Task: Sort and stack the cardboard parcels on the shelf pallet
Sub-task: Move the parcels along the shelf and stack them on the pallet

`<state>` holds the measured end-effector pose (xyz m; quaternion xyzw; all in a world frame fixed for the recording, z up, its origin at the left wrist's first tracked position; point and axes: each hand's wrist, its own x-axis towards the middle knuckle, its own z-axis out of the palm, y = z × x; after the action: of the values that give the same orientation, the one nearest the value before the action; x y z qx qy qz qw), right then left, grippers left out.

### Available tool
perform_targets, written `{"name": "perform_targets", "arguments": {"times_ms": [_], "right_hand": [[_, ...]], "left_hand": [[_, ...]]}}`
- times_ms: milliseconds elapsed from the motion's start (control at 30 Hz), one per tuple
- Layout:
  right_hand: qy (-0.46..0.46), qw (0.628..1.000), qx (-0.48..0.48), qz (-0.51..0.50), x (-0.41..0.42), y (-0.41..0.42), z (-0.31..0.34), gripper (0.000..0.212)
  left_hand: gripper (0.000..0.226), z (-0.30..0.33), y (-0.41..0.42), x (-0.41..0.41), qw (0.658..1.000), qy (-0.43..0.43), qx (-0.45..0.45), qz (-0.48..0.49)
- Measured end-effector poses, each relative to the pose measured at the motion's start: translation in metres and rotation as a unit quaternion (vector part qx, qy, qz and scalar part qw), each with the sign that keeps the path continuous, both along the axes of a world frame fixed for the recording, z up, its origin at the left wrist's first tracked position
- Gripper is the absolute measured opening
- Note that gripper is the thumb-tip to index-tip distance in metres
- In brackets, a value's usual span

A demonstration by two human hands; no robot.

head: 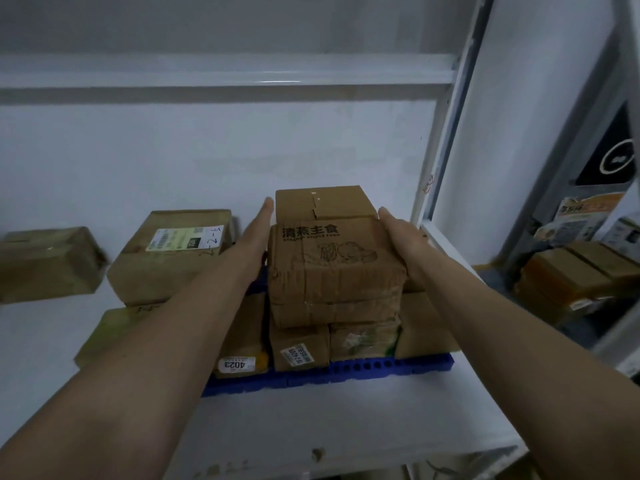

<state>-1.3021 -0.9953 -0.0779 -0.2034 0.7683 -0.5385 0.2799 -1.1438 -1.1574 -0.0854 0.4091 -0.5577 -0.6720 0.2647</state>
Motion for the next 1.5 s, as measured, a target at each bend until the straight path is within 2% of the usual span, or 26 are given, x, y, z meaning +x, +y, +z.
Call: {"name": "perform_targets", "arguments": {"times_ms": [67, 167, 300, 433, 567, 667, 733, 800, 833, 900, 933, 1000, 1033, 1067, 1167, 1233, 1367, 1500], "right_hand": [[-0.042, 0.999, -0.013, 0.018, -0.004, -0.005, 0.002, 0.062], [-0.076, 0.995, -0.04, 0.043, -0.01, -0.013, 0.0, 0.055], [-0.006, 0.999, 0.005, 0.046, -0.016, -0.02, -0.003, 0.055], [-0.004, 0.999, 0.016, 0.049, -0.021, -0.021, -0.008, 0.056], [0.062, 0.996, 0.055, 0.045, -0.02, -0.025, -0.009, 0.056], [0.05, 0.996, 0.054, 0.047, -0.021, -0.024, -0.011, 0.058], [0.085, 0.994, 0.05, 0.047, -0.019, -0.023, -0.009, 0.06], [0.238, 0.968, 0.071, 0.047, -0.015, -0.023, 0.0, 0.056], [0.335, 0.936, 0.087, 0.065, -0.009, -0.023, 0.007, 0.044], [0.509, 0.842, 0.132, 0.123, 0.007, -0.025, 0.022, 0.019], [0.57, 0.796, 0.145, 0.146, 0.015, -0.028, 0.027, 0.019], [0.62, 0.747, 0.162, 0.177, 0.034, -0.034, 0.035, 0.029], [0.636, 0.726, 0.175, 0.191, 0.045, -0.038, 0.037, 0.034], [0.655, 0.702, 0.19, 0.207, 0.057, -0.042, 0.038, 0.038], [0.701, 0.644, 0.186, 0.245, 0.09, -0.059, 0.036, 0.046], [0.704, 0.631, 0.17, 0.279, 0.114, -0.073, 0.035, 0.051], [0.641, 0.671, 0.113, 0.354, 0.168, -0.098, 0.03, 0.047], [0.61, 0.668, 0.07, 0.419, 0.223, -0.114, 0.024, 0.059]], "left_hand": [[0.043, -0.001, -0.001, -0.006, 1.0, 0.001, 0.005, 0.002], [0.044, -0.005, -0.005, -0.012, 1.0, 0.008, 0.013, -0.001], [0.053, -0.007, -0.003, -0.014, 1.0, -0.002, 0.017, 0.005], [0.069, -0.008, -0.004, -0.017, 0.997, -0.059, -0.048, 0.034], [0.067, -0.01, -0.008, -0.014, 0.995, -0.093, -0.04, -0.003], [0.067, -0.008, -0.005, -0.013, 0.996, -0.088, -0.024, -0.008], [0.068, -0.004, -0.006, -0.013, 0.99, -0.11, -0.088, 0.014], [0.066, 0.003, -0.007, -0.01, 0.961, -0.155, -0.223, 0.057], [0.064, 0.009, -0.005, -0.006, 0.942, -0.171, -0.281, 0.065], [0.059, 0.02, -0.001, 0.006, 0.882, -0.225, -0.411, 0.055], [0.056, 0.025, 0.001, 0.013, 0.831, -0.275, -0.482, 0.042], [0.049, 0.035, 0.007, 0.027, 0.728, -0.356, -0.585, 0.023], [0.048, 0.039, 0.011, 0.036, 0.701, -0.381, -0.603, 0.015], [0.046, 0.041, 0.016, 0.046, 0.688, -0.398, -0.606, 0.008], [0.046, 0.042, 0.028, 0.085, 0.668, -0.447, -0.595, 0.004], [0.048, 0.039, 0.033, 0.116, 0.659, -0.485, -0.574, 0.016], [0.05, 0.032, 0.04, 0.174, 0.661, -0.539, -0.521, 0.027], [0.051, 0.025, 0.039, 0.232, 0.697, -0.552, -0.455, 0.047]]}}
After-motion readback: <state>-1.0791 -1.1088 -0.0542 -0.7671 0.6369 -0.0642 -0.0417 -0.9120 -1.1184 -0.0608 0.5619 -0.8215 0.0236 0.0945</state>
